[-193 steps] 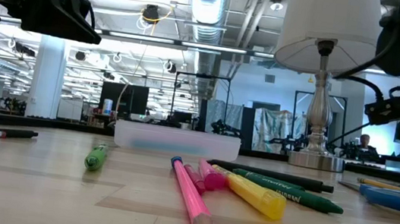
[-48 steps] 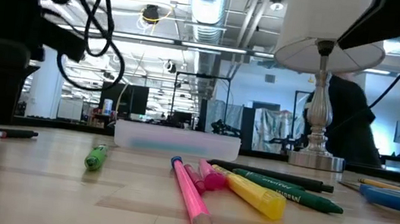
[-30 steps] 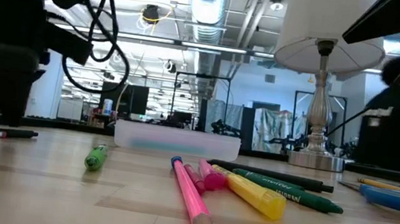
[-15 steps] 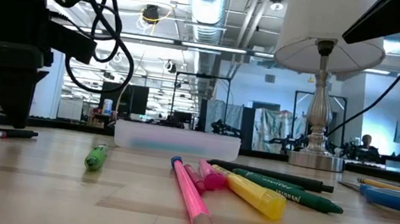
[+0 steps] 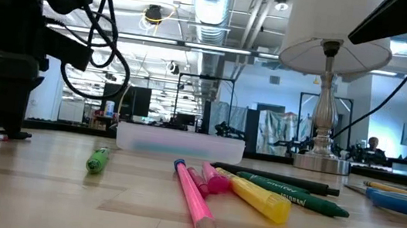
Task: Pick & place school supplies into a supply box
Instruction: Put the black pen into the pink supply box
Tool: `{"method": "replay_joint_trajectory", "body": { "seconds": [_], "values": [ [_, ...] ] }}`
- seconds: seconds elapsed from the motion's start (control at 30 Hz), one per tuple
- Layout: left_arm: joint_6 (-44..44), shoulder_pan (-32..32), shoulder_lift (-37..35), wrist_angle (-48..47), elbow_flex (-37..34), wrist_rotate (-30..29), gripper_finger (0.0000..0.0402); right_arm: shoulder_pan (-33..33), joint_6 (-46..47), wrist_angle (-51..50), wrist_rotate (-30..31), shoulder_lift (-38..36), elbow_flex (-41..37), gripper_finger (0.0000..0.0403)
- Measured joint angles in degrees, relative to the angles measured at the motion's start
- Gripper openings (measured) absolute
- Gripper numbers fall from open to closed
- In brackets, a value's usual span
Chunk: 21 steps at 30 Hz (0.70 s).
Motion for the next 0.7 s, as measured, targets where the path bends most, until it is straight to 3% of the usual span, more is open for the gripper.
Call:
{"method": "replay_joint_trajectory", "body": {
  "seconds": [0.37,0.7],
  "values": [
    [-0.2,0.0,-0.2,1.2,-1.8,2.3,0.0085,0.0,0.0,0.0,0.0,0.0,0.0,0.0074],
    [6.6,0.6,-0.2,1.4,-2.3,2.4,0.0084,-0.2,-0.1,0.3,-0.5,1.9,0.0,0.0074]
  ]
}}
